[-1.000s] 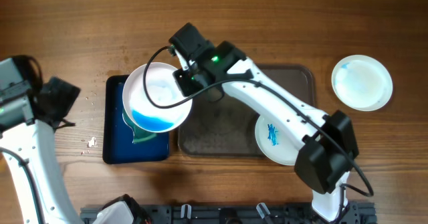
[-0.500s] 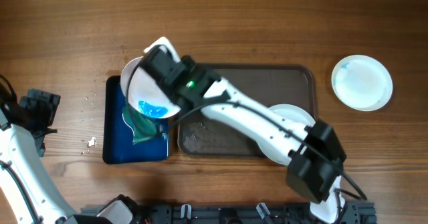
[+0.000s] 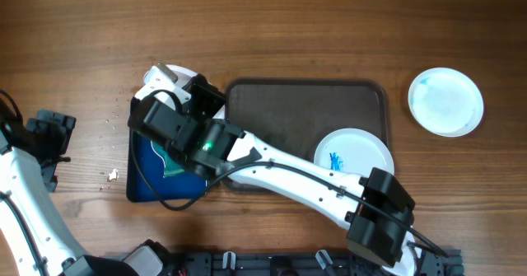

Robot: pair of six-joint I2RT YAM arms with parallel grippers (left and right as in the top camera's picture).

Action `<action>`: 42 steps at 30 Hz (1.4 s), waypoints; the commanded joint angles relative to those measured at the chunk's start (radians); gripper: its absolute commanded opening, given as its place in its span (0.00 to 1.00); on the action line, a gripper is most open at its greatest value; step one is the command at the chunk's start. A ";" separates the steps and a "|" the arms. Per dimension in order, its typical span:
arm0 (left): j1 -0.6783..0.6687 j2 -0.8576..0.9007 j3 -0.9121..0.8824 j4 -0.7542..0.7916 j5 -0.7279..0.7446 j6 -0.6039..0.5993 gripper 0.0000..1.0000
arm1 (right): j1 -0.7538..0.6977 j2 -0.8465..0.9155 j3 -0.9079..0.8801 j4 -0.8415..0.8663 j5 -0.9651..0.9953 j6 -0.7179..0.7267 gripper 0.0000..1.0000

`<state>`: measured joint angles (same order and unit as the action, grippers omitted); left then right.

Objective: Clean dirty plates on tray and stack at the side
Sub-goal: 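Tilt the plate over the blue tray with the right gripper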

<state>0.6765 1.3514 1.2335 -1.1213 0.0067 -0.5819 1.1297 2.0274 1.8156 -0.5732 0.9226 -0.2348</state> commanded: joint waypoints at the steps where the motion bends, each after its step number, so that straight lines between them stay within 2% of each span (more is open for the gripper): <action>1: 0.007 0.005 0.008 -0.001 0.012 -0.009 1.00 | 0.021 0.009 0.026 0.040 0.079 -0.106 0.05; 13: 0.007 0.005 0.008 -0.005 0.013 -0.010 1.00 | 0.042 0.009 0.026 0.122 0.149 -0.303 0.04; 23: 0.007 0.005 0.008 -0.009 0.013 -0.010 1.00 | 0.069 0.009 0.026 0.307 0.236 -0.499 0.05; 31: 0.007 0.005 0.008 -0.009 0.013 -0.010 1.00 | 0.081 0.009 0.026 0.366 0.281 -0.565 0.04; 34: 0.007 0.005 0.008 -0.011 0.013 -0.010 1.00 | 0.080 0.009 0.025 0.379 0.274 -0.492 0.04; 39: 0.007 0.005 0.008 -0.016 0.024 -0.009 1.00 | 0.087 0.009 0.026 0.288 0.191 -0.336 0.04; 42: 0.007 0.005 0.008 -0.016 0.031 -0.010 1.00 | 0.089 0.009 0.026 0.105 -0.045 -0.232 0.04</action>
<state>0.6765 1.3514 1.2335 -1.1362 0.0174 -0.5819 1.2087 2.0274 1.8221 -0.3767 1.0786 -0.6018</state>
